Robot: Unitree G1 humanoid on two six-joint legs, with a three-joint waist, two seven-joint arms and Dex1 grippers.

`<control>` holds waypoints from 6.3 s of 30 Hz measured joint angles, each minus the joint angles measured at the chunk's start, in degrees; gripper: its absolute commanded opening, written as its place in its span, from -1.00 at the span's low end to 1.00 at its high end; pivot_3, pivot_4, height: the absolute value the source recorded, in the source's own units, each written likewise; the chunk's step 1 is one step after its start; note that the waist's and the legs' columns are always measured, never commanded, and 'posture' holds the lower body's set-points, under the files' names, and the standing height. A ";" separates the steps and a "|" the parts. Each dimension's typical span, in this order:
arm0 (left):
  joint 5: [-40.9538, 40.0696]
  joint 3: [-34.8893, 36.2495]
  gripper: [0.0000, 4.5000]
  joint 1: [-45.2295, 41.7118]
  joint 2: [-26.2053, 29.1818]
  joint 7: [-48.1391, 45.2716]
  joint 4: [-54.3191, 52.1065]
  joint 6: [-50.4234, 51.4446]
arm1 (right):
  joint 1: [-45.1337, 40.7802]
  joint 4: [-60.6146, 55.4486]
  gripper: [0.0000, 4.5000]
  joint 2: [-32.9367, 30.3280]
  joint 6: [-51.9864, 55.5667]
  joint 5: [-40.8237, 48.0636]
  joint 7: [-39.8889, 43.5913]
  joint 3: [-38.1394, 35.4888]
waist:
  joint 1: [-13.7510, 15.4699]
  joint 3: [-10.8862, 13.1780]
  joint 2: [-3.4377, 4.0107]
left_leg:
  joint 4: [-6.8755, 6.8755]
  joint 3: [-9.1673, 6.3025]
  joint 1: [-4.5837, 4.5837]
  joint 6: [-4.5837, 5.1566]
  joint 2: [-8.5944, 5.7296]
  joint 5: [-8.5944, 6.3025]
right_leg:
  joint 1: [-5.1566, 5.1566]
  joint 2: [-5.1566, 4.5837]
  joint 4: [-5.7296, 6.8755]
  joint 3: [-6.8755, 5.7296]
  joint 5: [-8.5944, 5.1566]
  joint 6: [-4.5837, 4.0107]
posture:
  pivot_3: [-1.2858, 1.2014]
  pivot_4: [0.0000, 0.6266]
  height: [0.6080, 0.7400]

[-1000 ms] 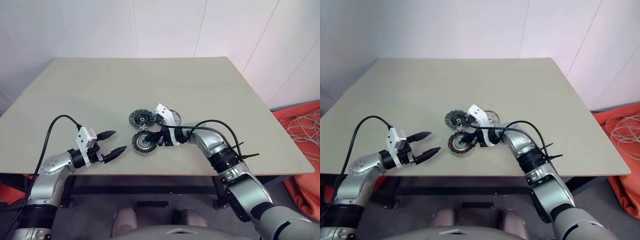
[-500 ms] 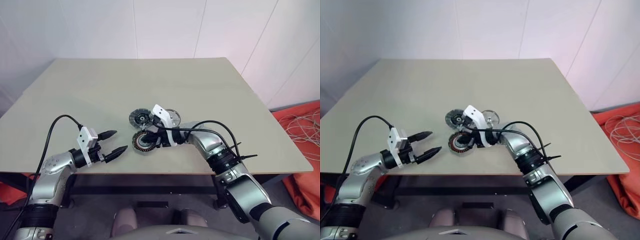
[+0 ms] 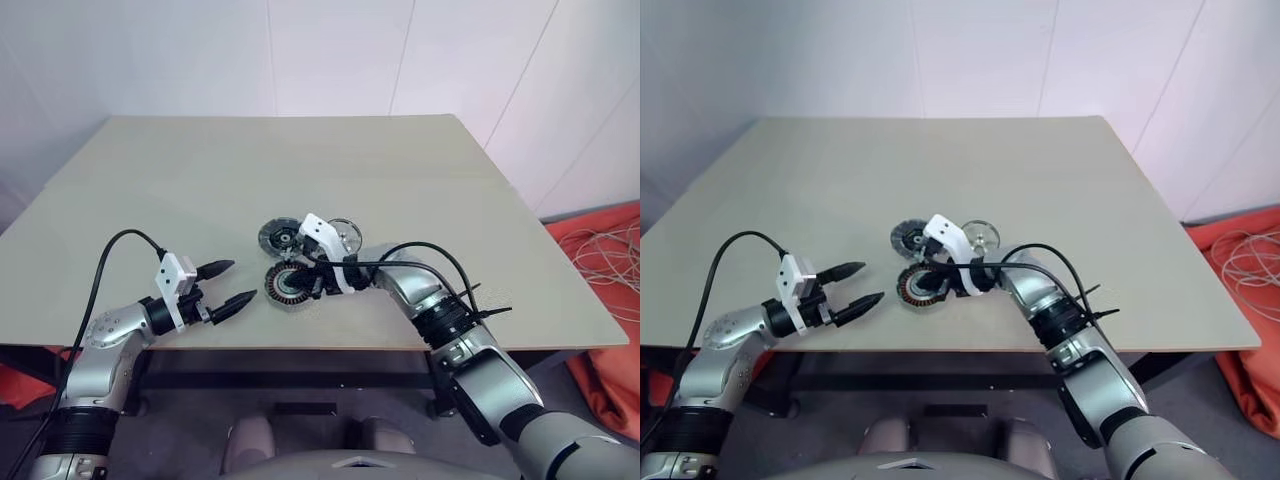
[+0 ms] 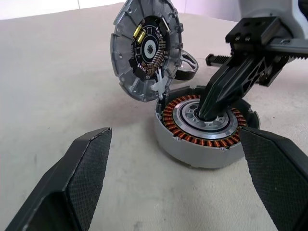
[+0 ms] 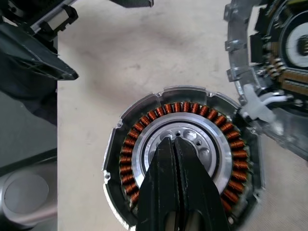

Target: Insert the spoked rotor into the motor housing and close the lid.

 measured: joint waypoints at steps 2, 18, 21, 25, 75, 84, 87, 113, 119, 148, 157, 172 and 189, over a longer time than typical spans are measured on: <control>-0.01 0.00 1.00 0.01 0.01 0.05 -0.03 0.00 | 0.35 -3.45 -0.99 -1.72 1.96 1.57 0.31 -2.07 | -0.02 0.00 0.00 | 0.00 -0.01 0.01 0.00 0.00 0.00 | -0.01 0.00 0.00 0.00 0.00 0.00 | 0.03 -1.00 1.00; -0.01 0.23 1.00 -0.24 0.28 -0.15 0.72 0.02 | 1.25 1.70 0.99 -10.77 21.37 15.82 -7.44 -27.62 | -0.13 -0.01 0.03 | 0.11 0.15 0.02 -0.01 -0.01 0.01 | -0.04 0.02 -0.02 -0.03 0.00 0.01 | 0.03 -1.00 1.00; -0.03 0.24 1.00 -0.56 0.27 -0.17 0.84 -0.03 | -2.86 10.56 0.99 -7.89 24.60 17.17 -11.92 -32.50 | -0.14 -0.02 0.05 | 0.12 0.15 0.04 -0.02 0.00 0.02 | -0.03 0.01 0.02 -0.05 0.00 0.00 | 0.03 -1.00 1.00; -0.02 0.24 1.00 -0.56 0.23 -0.14 0.97 -0.12 | -7.54 22.81 0.99 -5.17 26.99 20.38 -17.45 -40.57 | 0.10 -0.02 0.08 | 0.14 0.17 -0.03 -0.02 -0.01 0.02 | -0.04 0.00 0.02 -0.06 0.01 -0.01 | 0.03 -1.00 1.00; -0.01 0.25 1.00 -0.91 -0.12 0.51 0.99 -0.54 | -9.96 34.56 -0.86 1.25 21.26 22.47 -22.66 -43.99 | 0.10 -0.01 0.15 | 0.11 0.30 -0.05 -0.03 0.04 0.02 | -0.19 -0.02 0.04 -0.10 0.02 -0.03 | 0.03 -1.00 1.00; 0.03 0.26 1.00 -0.91 0.05 0.32 1.30 -0.66 | -0.62 13.49 -0.86 -2.08 39.12 30.49 -28.60 -51.66 | 0.47 -0.01 0.14 | -0.06 0.30 -0.09 -0.02 0.02 0.02 | -0.25 -0.01 0.03 -0.10 0.02 -0.03 | 0.03 -1.00 1.00; 0.03 0.27 1.00 -0.92 0.30 -0.09 1.39 -0.84 | 3.05 4.00 -0.86 -0.43 48.71 34.29 -32.06 -56.16 | 0.28 -0.01 0.16 | -0.12 0.32 -0.09 -0.04 0.03 0.03 | -0.33 0.00 0.03 -0.09 0.01 -0.03 | 0.03 -1.00 1.00; 0.01 1.91 1.00 -1.94 2.11 -0.73 2.71 -1.35 | 8.87 -6.52 -0.86 9.95 52.49 75.82 -68.78 -43.85 | 0.09 -0.01 0.22 | -0.60 0.04 -0.11 -0.10 -0.03 0.05 | -0.43 -0.03 -0.48 -0.16 -0.03 0.07 | 0.03 -1.00 1.00; 0.01 2.01 1.00 -1.27 2.11 -0.55 2.38 -1.33 | 10.84 -5.53 -0.86 8.78 49.56 82.79 -73.63 -38.35 | 0.10 -0.01 0.22 | -0.66 0.07 -0.12 -0.10 -0.07 0.05 | -0.45 -0.04 -0.49 -0.14 -0.03 0.08 | 0.03 -1.00 1.00; -0.05 2.34 1.00 -0.26 2.11 0.47 1.53 -1.18 | 8.49 2.55 -0.86 3.24 40.82 90.33 -72.71 -25.83 | 0.03 -0.05 0.14 | -0.52 0.11 -0.24 -0.13 -0.08 0.07 | -0.45 -0.03 -0.46 -0.13 -0.07 0.13 | 0.03 -1.00 1.00; -0.05 2.34 1.00 -0.26 2.11 0.51 1.40 -1.18 | 7.57 3.92 -0.86 3.74 40.75 88.25 -70.81 -25.83 | 0.02 -0.05 0.14 | -0.45 0.11 -0.25 -0.13 -0.07 0.07 | -0.44 -0.03 -0.45 -0.13 -0.07 0.13 | 0.03 -1.00 1.00; -0.05 2.34 1.00 -0.27 2.11 0.53 1.25 -1.16 | 6.70 5.16 -0.86 4.95 41.33 81.11 -66.32 -26.16 | 0.02 -0.05 0.13 | -0.42 0.11 -0.25 -0.13 -0.07 0.07 | -0.45 -0.03 -0.36 -0.12 -0.07 0.13 | 0.03 -1.00 1.00; -0.04 2.34 1.00 -0.60 2.11 0.51 1.26 -1.16 | 6.22 5.92 -0.86 5.53 42.52 76.17 -63.79 -28.99 | 0.02 -0.05 0.13 | -0.33 0.10 -0.23 -0.14 -0.06 0.07 | -0.44 -0.03 -0.26 -0.12 -0.07 0.13 | 0.03 -1.00 1.00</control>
